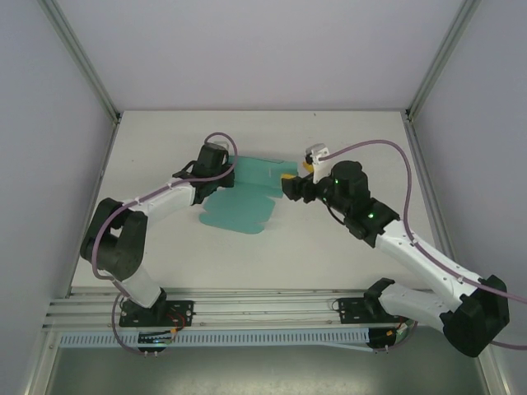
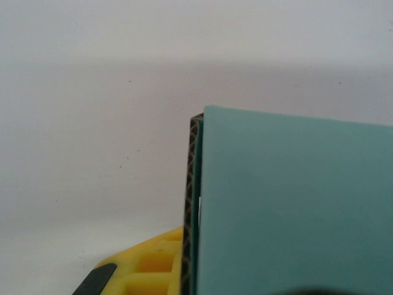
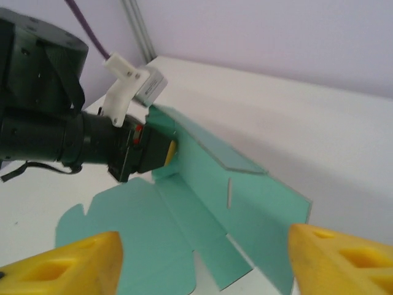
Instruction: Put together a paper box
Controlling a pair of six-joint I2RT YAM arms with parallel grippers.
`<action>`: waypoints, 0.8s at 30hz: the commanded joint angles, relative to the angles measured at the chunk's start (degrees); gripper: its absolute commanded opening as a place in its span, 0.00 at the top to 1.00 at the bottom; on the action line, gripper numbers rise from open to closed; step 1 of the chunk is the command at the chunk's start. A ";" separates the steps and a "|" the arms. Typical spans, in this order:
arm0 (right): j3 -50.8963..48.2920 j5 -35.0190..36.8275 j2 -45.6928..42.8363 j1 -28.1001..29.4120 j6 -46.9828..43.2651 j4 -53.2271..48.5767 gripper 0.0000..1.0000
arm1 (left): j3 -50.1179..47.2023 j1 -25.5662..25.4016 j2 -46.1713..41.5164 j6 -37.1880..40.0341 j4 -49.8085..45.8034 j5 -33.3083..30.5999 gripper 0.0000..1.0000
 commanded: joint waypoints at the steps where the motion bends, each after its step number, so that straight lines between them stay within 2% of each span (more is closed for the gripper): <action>1: 4.77 6.38 1.48 0.22 -1.61 -0.28 0.20 | -0.90 -0.20 -2.33 0.31 1.62 -0.32 1.00; 5: 8.88 10.32 7.27 0.10 -2.53 -1.87 0.19 | -1.84 -0.25 -3.50 -0.14 2.17 0.82 1.00; 9: 11.30 10.02 12.08 -0.60 -3.06 -2.76 0.19 | -2.63 -0.21 -4.58 -0.06 2.31 0.61 1.00; 16: 12.96 6.25 16.98 -1.20 -3.06 -5.28 0.17 | -2.72 -0.15 -5.34 -0.50 2.19 1.08 1.00; 24: 14.84 -4.35 23.12 -1.53 -2.80 -3.99 0.17 | -2.34 -0.19 -5.59 -0.91 2.60 3.17 1.00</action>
